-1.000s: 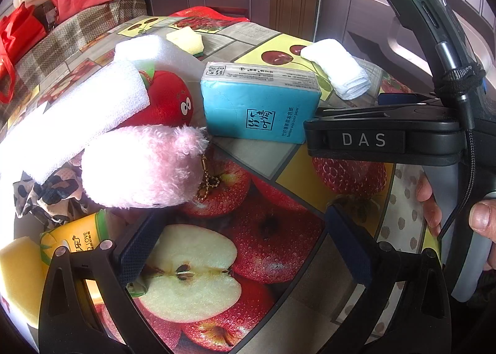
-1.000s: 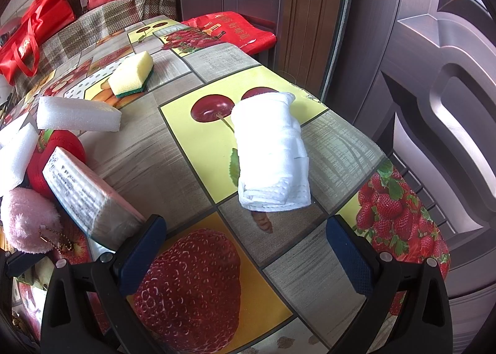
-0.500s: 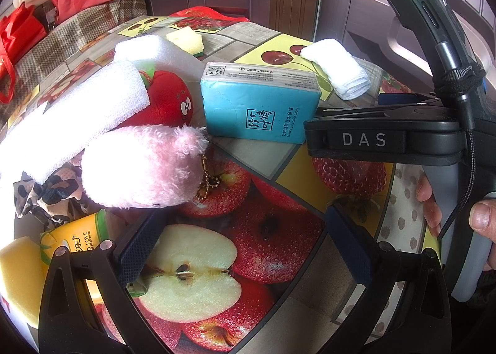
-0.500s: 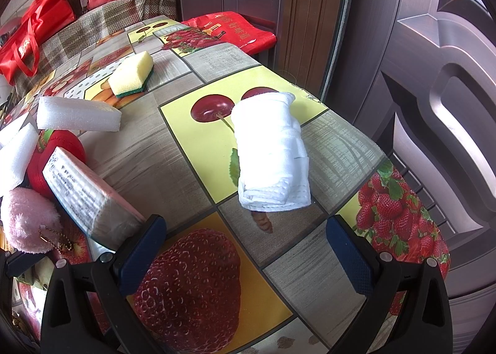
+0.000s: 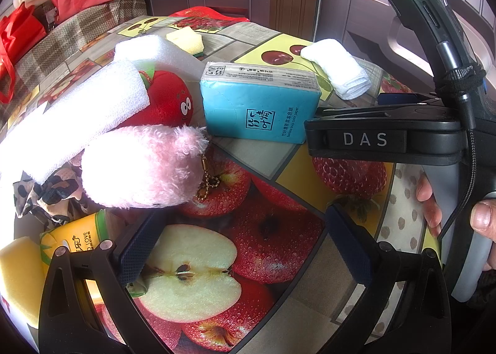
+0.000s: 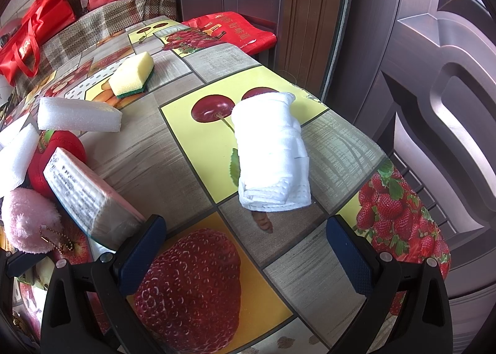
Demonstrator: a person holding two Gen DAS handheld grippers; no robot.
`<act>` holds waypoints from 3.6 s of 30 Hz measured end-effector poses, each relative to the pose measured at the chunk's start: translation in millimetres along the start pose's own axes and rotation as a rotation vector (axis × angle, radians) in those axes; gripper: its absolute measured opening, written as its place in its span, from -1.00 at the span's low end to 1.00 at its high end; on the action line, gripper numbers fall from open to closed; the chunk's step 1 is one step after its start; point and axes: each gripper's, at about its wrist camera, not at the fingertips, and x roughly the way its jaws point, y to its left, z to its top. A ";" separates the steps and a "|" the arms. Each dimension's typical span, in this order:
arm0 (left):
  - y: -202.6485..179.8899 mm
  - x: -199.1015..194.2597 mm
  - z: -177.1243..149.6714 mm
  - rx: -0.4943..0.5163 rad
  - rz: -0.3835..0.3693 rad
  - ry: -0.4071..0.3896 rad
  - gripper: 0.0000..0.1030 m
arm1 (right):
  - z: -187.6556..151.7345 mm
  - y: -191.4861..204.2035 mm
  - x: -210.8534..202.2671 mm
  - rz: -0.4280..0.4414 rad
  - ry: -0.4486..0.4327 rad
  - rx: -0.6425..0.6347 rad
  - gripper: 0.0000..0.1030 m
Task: Organize soft objects
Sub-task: 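Grasp the white rolled towel with the right gripper, then grasp the braided rope knot with the left gripper while the right gripper lifts the towel, then lower the rope knot into the white box and open the left gripper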
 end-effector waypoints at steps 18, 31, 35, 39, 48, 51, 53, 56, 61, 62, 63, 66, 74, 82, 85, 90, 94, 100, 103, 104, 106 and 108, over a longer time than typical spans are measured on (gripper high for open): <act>-0.2 -41.1 -18.3 -0.041 -0.082 -0.107 0.99 | -39.4 14.0 -40.9 0.221 -0.053 -0.131 1.00; 72.7 -145.1 -108.6 -0.168 0.052 -0.204 0.99 | 16.8 -55.5 -58.7 0.277 -0.306 -0.159 1.00; 66.0 -133.4 -117.4 -0.140 0.074 -0.153 0.99 | 26.4 -43.8 -29.9 0.257 -0.235 -0.201 0.98; 54.8 -127.5 -112.7 -0.094 0.075 -0.112 0.84 | 34.9 -27.9 -10.5 0.229 -0.180 -0.243 0.73; 54.5 -123.8 -132.7 -0.144 0.004 -0.032 0.72 | 36.1 -36.0 0.6 0.304 -0.121 -0.222 -0.17; 56.2 -116.7 -131.6 -0.157 -0.001 -0.021 0.72 | 38.0 -35.9 -0.5 0.304 -0.128 -0.222 -0.17; 58.6 -111.3 -126.9 -0.143 0.005 -0.020 0.72 | 38.8 -35.8 -0.2 0.304 -0.127 -0.223 -0.17; 67.5 -96.6 -118.2 -0.127 -0.005 0.005 0.72 | 38.4 -35.6 -0.1 0.306 -0.124 -0.221 -0.17; 68.6 -79.5 -110.1 -0.059 0.037 0.022 0.72 | 38.6 -34.5 2.1 0.309 -0.117 -0.216 -0.16; 67.8 -80.0 -110.1 -0.060 0.036 0.027 0.72 | 38.9 -34.2 2.5 0.308 -0.116 -0.218 -0.16; 66.6 -82.0 -111.6 -0.061 0.032 0.032 0.72 | 39.1 -33.7 2.4 0.306 -0.116 -0.219 -0.16; 61.7 -89.7 -121.6 -0.060 0.038 0.041 0.72 | 39.8 -33.8 2.5 0.307 -0.116 -0.219 -0.16; 58.4 -92.2 -121.3 -0.057 0.037 0.022 -0.11 | 36.7 -44.9 -12.9 0.326 -0.199 -0.165 -0.21; 59.1 -132.4 -126.1 -0.073 0.137 -0.203 -0.36 | -1.3 -43.4 -98.4 0.545 -0.471 -0.140 -0.22; 84.5 -155.0 -133.2 -0.178 0.244 -0.341 -0.35 | -12.6 -16.6 -121.4 0.633 -0.553 -0.197 -0.21; 132.1 -169.8 -149.5 -0.362 0.437 -0.395 -0.35 | -28.1 35.4 -114.6 0.676 -0.563 -0.280 -0.21; 148.2 -171.2 -154.8 -0.395 0.516 -0.393 -0.35 | -35.2 62.0 -102.6 0.721 -0.488 -0.291 -0.21; 169.8 -164.9 -152.3 -0.429 0.547 -0.389 -0.35 | -49.4 98.0 -118.7 0.760 -0.531 -0.378 -0.21; 182.2 -162.6 -150.0 -0.449 0.552 -0.389 -0.35 | -56.4 121.8 -123.5 0.779 -0.532 -0.444 -0.22; 186.9 -162.0 -149.0 -0.458 0.552 -0.390 -0.35 | -59.6 129.7 -124.7 0.785 -0.534 -0.468 -0.22; 196.7 -160.9 -148.5 -0.481 0.553 -0.391 -0.35 | -65.2 145.4 -127.1 0.798 -0.533 -0.515 -0.22; 206.2 -160.6 -147.7 -0.504 0.559 -0.397 -0.35 | -70.6 160.7 -129.6 0.818 -0.523 -0.558 -0.22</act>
